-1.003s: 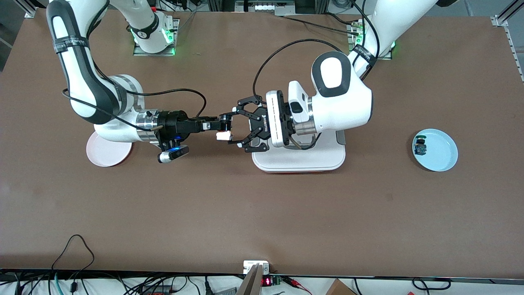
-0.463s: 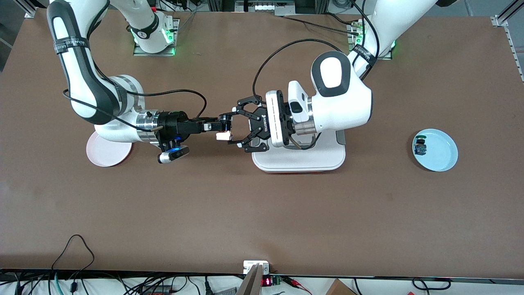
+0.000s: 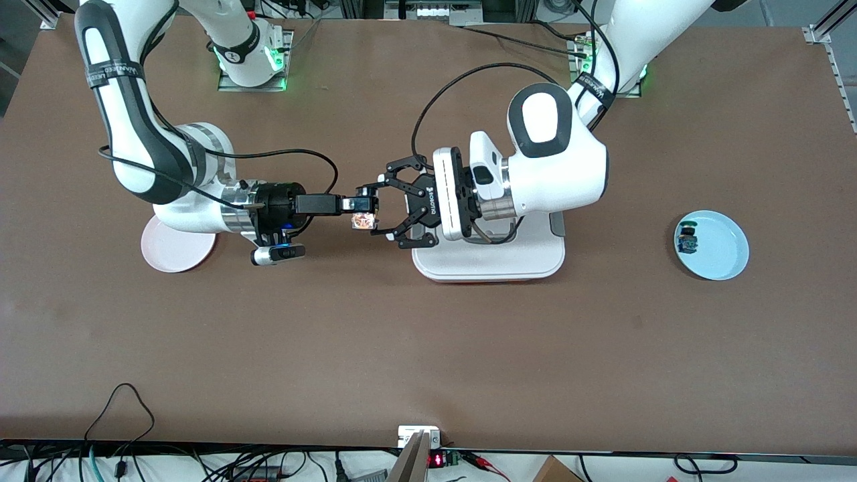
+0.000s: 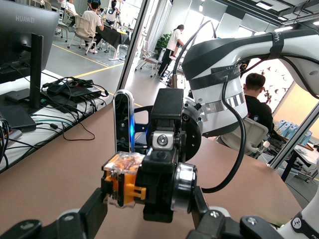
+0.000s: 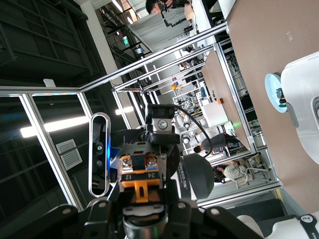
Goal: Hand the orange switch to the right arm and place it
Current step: 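Open the left gripper and withdraw it while the right gripper pulls back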
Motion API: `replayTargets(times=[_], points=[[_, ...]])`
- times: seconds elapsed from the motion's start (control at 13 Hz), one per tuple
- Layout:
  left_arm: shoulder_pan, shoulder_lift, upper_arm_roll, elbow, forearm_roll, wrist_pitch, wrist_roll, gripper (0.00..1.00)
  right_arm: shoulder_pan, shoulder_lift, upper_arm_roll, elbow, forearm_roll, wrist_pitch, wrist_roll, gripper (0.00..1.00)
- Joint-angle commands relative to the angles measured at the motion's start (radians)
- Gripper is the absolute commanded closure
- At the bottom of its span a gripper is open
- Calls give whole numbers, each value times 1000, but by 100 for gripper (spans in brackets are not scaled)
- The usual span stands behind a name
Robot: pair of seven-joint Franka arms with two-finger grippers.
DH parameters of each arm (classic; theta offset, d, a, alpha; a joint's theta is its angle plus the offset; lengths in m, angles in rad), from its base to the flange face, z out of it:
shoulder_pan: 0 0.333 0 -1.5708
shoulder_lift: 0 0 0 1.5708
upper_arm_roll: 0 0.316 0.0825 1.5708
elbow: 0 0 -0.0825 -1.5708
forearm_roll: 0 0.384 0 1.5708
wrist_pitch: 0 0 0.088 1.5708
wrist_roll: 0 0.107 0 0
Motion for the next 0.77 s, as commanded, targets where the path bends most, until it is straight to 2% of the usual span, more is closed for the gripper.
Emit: replayTargets(times=[0.0, 0.08, 0.15, 0.23, 0.31, 0.54, 0.69], points=[[-20, 12, 8, 33, 8, 8, 10, 100, 0, 20, 5, 39, 2, -4, -3, 100], [-18, 10, 8, 33, 8, 8, 10, 100, 0, 22, 5, 43, 2, -4, -6, 100], [-12, 9, 8, 33, 8, 8, 10, 87, 2, 28, 5, 43, 4, -6, -6, 100], [-4, 7, 8, 33, 6, 8, 16, 8, 4, 28, 5, 43, -1, -6, -7, 100], [6, 3, 8, 35, 5, 8, 25, 0, 4, 29, 4, 43, 2, -6, -7, 100], [115, 0, 1, 37, 6, -38, 68, 0, 5, 29, 4, 43, -1, -6, -9, 100], [214, 0, -1, 35, 6, -159, 151, 0, 4, 29, 4, 43, -1, -4, -11, 100]])
